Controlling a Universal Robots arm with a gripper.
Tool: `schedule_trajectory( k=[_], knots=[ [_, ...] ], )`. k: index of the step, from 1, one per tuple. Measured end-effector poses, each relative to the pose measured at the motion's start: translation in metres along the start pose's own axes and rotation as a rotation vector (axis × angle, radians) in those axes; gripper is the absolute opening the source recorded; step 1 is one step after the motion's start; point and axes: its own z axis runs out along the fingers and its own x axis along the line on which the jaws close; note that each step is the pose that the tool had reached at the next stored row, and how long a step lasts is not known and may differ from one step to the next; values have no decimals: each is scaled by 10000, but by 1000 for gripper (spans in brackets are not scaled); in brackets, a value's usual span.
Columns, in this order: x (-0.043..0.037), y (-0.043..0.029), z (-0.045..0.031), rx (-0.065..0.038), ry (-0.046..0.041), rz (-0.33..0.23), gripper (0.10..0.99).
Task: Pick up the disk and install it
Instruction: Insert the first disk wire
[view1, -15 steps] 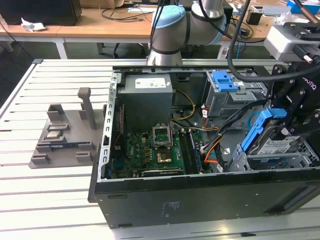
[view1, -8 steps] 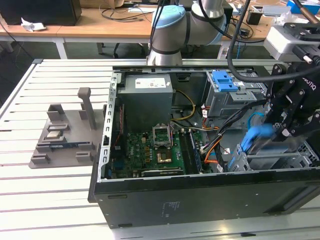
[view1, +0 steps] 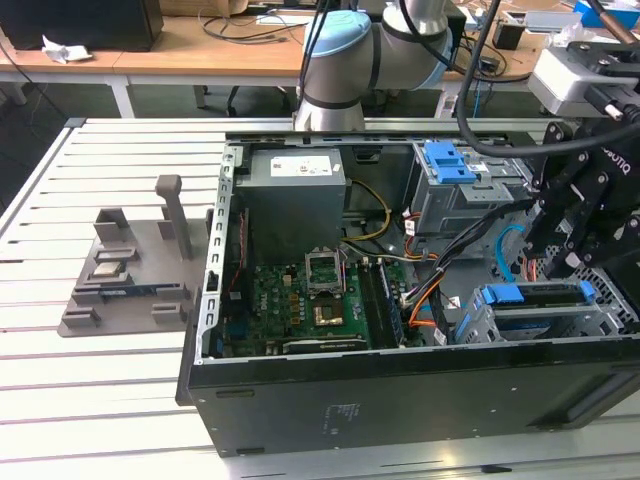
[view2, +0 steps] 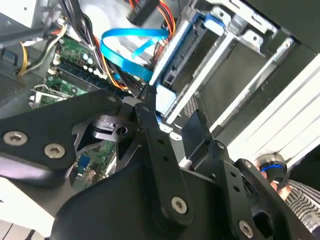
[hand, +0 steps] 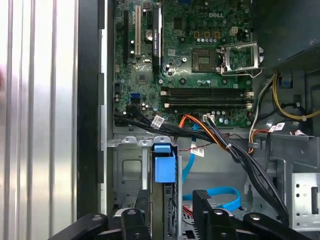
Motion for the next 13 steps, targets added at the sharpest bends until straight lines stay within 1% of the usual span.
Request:
schedule_trajectory(
  k=[1,4,5,6,7,8,9,11,13],
  knots=[
    [-53,-24,0,0,-1,0,482],
    [-161,-79,-1,-1,1,-1,482],
    [-184,-89,-45,0,9,-1,482],
    [-191,-84,-134,0,12,1,482],
    [-200,-94,-177,-2,13,-1,482],
    [-219,-175,-173,-81,23,3,482],
    [-231,-247,-153,-158,22,3,482],
    [-250,-319,-125,-228,23,7,482],
    [-284,-369,-81,-276,24,17,482]
  ],
)
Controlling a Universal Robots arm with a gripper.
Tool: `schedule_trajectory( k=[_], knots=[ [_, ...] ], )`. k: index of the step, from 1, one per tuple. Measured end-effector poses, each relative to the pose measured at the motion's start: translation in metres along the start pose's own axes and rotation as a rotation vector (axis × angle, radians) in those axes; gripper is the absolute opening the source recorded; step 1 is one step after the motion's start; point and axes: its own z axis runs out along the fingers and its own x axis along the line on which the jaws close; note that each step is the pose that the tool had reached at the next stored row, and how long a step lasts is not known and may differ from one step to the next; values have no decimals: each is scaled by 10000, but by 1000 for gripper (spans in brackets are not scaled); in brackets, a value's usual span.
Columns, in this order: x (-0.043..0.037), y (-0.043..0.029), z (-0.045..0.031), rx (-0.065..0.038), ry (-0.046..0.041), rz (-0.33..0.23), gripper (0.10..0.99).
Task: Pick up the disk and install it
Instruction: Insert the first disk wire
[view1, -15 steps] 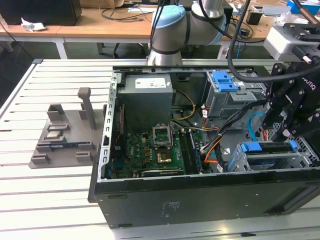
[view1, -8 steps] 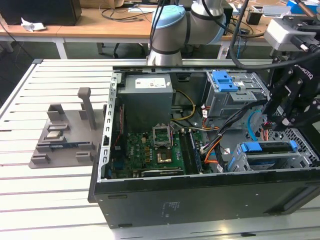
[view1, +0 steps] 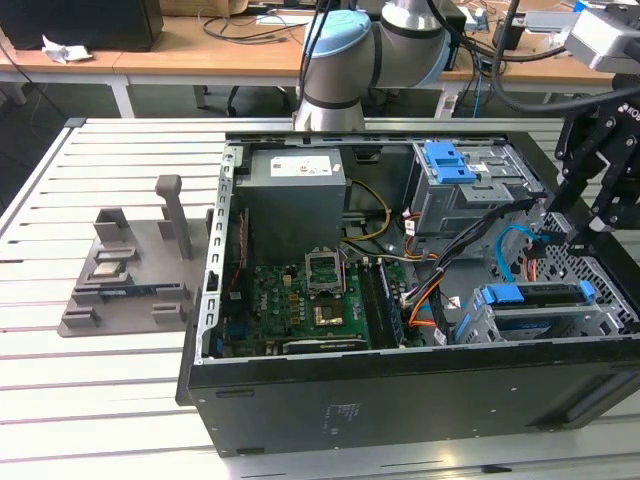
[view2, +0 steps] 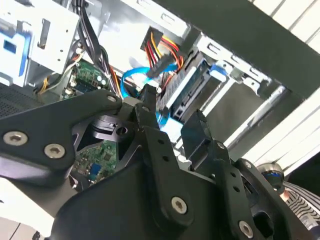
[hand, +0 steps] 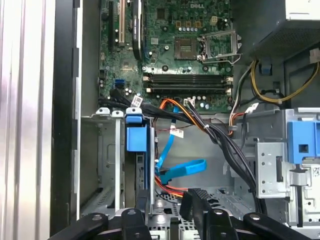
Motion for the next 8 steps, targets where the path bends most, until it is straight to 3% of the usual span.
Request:
schedule_trajectory(
  k=[4,8],
  knots=[
    [-109,-119,116,-66,-4,13,482],
    [-156,-152,238,-84,-6,39,482]
  ],
)
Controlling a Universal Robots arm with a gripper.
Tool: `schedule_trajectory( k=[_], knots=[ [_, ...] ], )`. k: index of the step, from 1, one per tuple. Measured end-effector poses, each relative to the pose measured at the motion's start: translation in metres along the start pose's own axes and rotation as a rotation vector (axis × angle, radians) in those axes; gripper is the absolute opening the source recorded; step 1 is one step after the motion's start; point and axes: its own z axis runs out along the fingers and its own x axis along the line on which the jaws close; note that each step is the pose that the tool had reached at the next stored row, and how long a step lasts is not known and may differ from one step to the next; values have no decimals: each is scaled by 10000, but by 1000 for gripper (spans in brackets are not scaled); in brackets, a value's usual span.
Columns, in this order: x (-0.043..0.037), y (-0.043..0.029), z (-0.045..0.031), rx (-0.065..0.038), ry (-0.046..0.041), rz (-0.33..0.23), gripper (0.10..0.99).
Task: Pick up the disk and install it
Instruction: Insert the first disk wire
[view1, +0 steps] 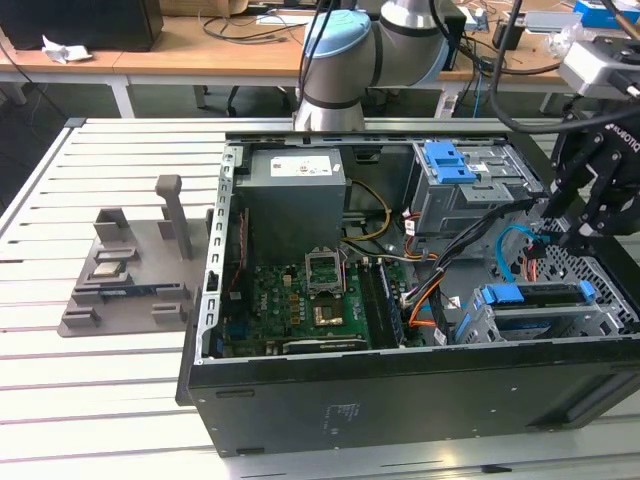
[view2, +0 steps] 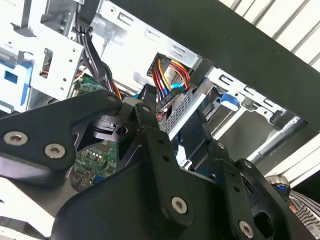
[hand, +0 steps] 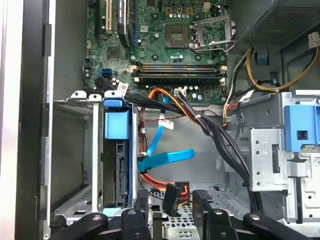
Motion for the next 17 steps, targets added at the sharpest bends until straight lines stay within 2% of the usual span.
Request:
schedule_trajectory(
  k=[5,11,15,17],
  knots=[
    [2,-10,120,0,7,27,482],
    [2,-10,124,0,12,28,467],
    [2,-11,125,0,13,28,216],
    [2,-11,125,0,15,28,200]
  ],
)
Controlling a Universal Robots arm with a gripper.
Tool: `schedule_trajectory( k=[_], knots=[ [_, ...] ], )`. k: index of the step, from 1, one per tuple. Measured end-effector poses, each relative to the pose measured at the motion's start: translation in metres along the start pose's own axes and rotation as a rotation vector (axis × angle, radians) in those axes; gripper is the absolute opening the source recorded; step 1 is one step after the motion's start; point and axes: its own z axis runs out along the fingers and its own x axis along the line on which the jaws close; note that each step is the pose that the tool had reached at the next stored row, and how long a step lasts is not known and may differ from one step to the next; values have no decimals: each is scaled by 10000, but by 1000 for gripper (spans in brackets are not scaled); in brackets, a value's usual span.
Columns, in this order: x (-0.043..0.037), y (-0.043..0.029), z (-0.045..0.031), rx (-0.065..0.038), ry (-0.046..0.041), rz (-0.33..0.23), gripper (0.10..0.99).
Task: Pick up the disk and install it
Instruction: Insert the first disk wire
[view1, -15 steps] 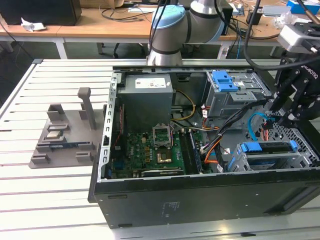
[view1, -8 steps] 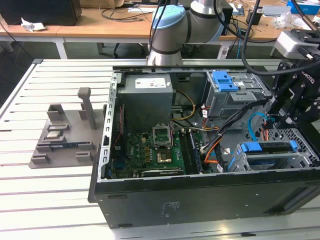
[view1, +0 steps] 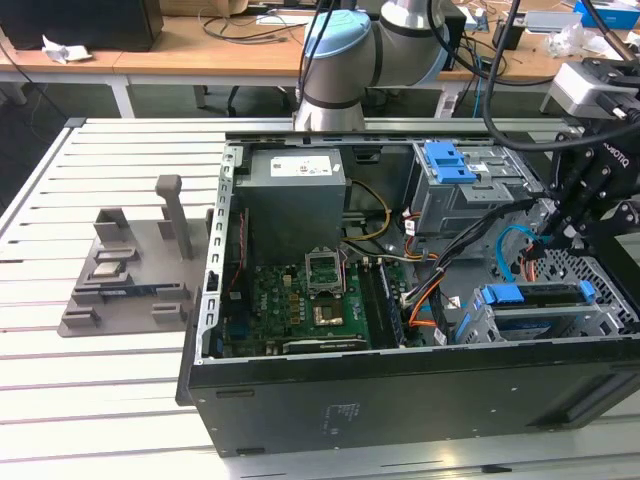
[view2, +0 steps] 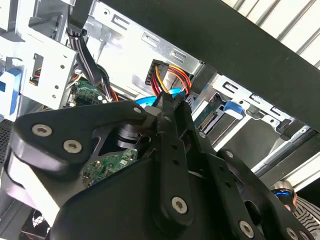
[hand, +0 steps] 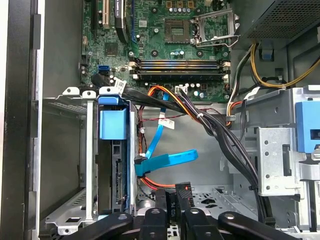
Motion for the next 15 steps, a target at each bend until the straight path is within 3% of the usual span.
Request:
schedule_trajectory(
  k=[4,5,10,15],
  knots=[
    [-1,8,2,-1,0,-1,200],
    [1,58,5,0,2,-1,200],
    [214,74,26,0,12,1,200],
    [220,74,25,0,14,1,200]
  ],
)
